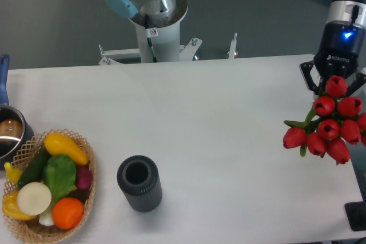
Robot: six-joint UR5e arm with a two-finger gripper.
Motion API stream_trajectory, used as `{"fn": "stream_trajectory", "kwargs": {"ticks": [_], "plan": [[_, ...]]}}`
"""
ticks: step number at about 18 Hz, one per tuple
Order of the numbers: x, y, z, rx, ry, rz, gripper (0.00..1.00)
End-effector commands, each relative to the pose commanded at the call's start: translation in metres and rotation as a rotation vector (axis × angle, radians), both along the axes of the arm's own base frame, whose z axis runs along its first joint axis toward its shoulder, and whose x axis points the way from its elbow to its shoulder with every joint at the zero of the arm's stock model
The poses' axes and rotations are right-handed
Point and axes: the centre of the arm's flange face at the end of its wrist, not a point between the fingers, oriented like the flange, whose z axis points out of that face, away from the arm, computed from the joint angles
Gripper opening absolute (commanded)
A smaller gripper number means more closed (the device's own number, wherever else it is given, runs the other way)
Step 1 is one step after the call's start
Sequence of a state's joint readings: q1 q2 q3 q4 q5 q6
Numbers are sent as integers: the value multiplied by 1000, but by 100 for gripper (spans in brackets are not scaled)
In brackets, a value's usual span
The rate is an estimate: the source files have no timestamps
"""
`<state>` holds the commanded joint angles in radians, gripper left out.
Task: Insert the flowers into the vase
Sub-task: 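Lift the red tulip bunch held in the gripper slightly, then carry the tulip bunch over the black vase, stems down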
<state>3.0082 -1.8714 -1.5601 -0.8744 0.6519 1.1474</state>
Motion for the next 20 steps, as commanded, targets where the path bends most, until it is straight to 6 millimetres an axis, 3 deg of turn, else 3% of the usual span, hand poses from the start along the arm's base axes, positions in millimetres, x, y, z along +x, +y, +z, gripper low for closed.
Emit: {"fn": "stream_trajectory", "kwargs": {"ticks": [13,16,20], "plan": [[4,14,-9,60,-19,-43,17],[9,40,-25,70,-35,-90,17],[24,69,-22,87,-26,-145,18]]}}
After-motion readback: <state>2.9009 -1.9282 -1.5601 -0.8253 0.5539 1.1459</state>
